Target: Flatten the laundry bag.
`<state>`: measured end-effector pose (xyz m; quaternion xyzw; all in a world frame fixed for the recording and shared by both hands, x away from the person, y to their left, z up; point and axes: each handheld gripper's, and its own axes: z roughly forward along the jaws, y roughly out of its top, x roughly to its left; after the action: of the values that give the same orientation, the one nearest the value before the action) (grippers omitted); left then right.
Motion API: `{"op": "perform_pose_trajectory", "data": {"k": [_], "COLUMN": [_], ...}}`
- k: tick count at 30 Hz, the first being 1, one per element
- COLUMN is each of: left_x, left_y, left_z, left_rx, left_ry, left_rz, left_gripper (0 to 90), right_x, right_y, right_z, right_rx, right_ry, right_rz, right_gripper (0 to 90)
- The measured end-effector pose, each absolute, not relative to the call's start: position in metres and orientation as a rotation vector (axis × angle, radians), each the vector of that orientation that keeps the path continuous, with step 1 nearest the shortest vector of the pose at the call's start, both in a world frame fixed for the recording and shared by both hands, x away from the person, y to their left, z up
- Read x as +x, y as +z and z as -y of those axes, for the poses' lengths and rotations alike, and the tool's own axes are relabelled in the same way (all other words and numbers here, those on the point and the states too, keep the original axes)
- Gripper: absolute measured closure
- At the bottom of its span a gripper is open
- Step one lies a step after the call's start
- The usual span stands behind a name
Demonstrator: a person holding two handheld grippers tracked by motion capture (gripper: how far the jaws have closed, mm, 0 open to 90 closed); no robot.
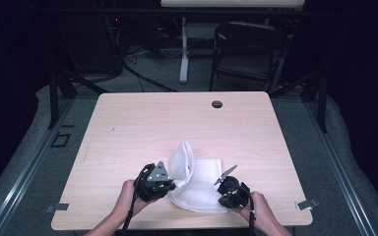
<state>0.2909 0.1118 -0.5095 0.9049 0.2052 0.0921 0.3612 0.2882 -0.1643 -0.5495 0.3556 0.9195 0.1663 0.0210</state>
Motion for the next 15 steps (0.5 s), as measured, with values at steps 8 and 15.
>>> {"op": "perform_pose_trajectory", "data": {"k": [8,15], "left_x": [0.289,0.292], "left_y": [-0.511,-0.512], "left_z": [-0.118,-0.125], "left_rx": [2.332,2.315], "left_ry": [0.246,0.229], "left_rz": [-0.557,-0.597], "left_gripper": [84.9,84.7], "right_x": [0.288,0.289], "right_y": [-0.55,-0.55], "right_z": [0.166,0.167], "right_rx": [1.115,1.099], "right_ry": [0.541,0.53], "right_rz": [-2.844,-2.847], "right_gripper": [90.0,90.0]}}
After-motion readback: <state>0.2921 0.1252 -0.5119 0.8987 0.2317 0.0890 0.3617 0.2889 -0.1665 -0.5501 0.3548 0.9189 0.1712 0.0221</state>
